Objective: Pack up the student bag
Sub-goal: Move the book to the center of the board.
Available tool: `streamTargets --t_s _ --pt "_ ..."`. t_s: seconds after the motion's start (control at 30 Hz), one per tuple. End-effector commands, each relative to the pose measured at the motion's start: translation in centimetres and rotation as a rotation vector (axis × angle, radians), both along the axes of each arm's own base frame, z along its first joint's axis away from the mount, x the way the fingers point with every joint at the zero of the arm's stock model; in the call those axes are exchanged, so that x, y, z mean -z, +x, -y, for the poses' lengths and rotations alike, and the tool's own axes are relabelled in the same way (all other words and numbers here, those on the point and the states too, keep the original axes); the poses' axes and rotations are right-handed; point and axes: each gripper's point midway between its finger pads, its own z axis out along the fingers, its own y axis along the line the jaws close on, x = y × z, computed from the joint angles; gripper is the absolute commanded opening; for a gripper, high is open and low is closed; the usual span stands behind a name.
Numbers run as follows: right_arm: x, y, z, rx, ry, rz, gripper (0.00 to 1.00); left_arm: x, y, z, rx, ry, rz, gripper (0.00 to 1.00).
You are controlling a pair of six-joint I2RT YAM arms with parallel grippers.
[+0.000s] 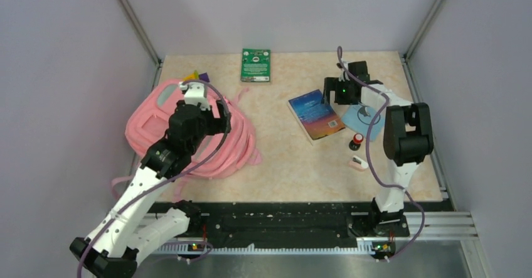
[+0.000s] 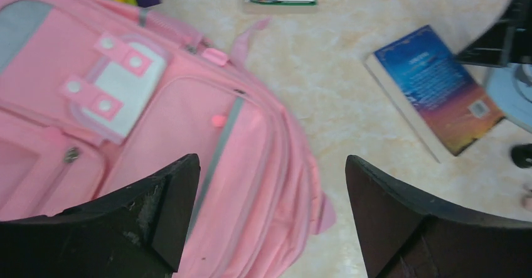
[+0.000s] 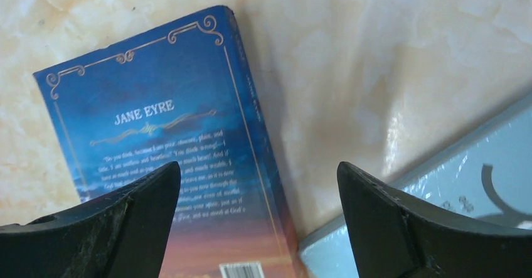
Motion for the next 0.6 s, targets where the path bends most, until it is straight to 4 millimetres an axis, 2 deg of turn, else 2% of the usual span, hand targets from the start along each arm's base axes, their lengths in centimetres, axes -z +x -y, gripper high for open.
streamTargets --t_s 0.0,0.2,0.27,0.4,0.57 --pt "0.0 1.9 -0.2 -0.062 -0.014 0.004 0.92 -3.2 0.8 6.1 0.123 -0.165 0.099 0.91" --pt "1.0 0.2 -2.9 -0.132 0.141 -0.059 0.89 -1.3 2.6 13.9 0.286 -0.355 0.030 0.92" --pt "1.3 -1.1 -4.0 -0.160 0.205 -0.089 0.88 0.1 3.5 15.8 0.305 -0.424 -0.007 0.94" --pt "1.6 -3.9 -6.7 -0.221 0.306 -0.145 0.88 2.6 4.8 18.6 0.332 -0.521 -0.071 0.95" --pt "1.2 -8.6 -10.9 -0.297 0.426 -0.194 0.88 6.2 5.9 20.6 0.341 -0.600 -0.173 0.98"
